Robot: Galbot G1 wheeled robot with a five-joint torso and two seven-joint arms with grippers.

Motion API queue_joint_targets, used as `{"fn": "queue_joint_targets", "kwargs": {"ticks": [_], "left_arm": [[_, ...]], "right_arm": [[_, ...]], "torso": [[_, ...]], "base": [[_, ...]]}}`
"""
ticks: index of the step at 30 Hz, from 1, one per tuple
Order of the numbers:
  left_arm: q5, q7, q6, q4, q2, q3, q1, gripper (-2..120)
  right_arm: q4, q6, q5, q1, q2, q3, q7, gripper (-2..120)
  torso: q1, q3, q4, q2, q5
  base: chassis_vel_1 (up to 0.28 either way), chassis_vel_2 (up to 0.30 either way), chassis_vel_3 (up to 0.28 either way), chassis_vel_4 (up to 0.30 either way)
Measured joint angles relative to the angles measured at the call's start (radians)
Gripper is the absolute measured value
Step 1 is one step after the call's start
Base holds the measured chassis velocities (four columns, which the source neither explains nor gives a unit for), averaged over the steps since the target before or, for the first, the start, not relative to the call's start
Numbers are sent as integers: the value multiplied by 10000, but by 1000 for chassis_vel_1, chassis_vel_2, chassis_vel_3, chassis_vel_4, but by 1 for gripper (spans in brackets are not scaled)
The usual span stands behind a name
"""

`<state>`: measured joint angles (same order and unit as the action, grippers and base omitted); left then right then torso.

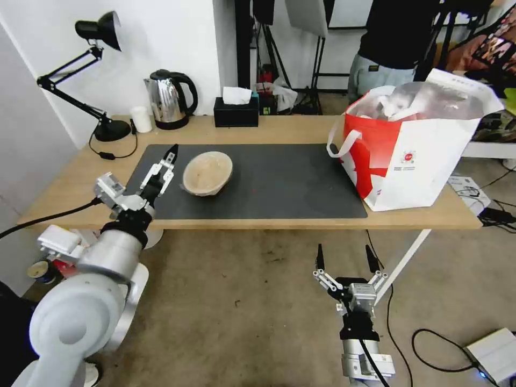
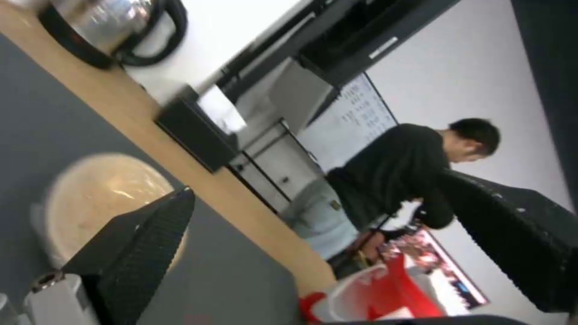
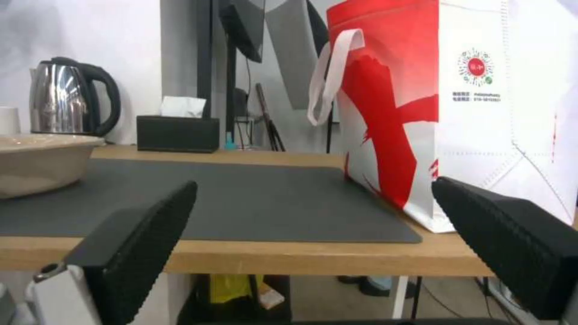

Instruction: Pick up the trash from the table and place it into the takeout bag.

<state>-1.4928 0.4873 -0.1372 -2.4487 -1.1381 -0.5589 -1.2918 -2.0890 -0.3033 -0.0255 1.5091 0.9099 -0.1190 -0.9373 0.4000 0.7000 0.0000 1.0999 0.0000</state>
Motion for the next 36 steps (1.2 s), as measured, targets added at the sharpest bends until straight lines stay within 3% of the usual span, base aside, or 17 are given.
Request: {"fn": "queue_joint_targets", "kwargs": {"ticks": [12,17,24,36], "left_arm": [[-1422,260,-291,808,-79,224,1019,100],[-1756,651,-607,1207,-175,280,1319,100],[-1653,1205,-1003,1664,-347,543,1532,100],[-1298,1572,-1161,1933,-191,624,1617,100]], "right_arm": [[0,0,1,-1,0,0,0,100],[0,0,1,-1,0,0,0,100],[0,0,1,-1,0,0,0,100],[0,0,1,0,0,0,0,100]], "torso": [[0,0,1,0,0],[0,0,1,0,0],[0,-1,0,-1,0],[0,-1,0,0,0]], "base": [[0,0,0,0],[0,0,0,0],[0,0,0,0],[0,0,0,0]]}}
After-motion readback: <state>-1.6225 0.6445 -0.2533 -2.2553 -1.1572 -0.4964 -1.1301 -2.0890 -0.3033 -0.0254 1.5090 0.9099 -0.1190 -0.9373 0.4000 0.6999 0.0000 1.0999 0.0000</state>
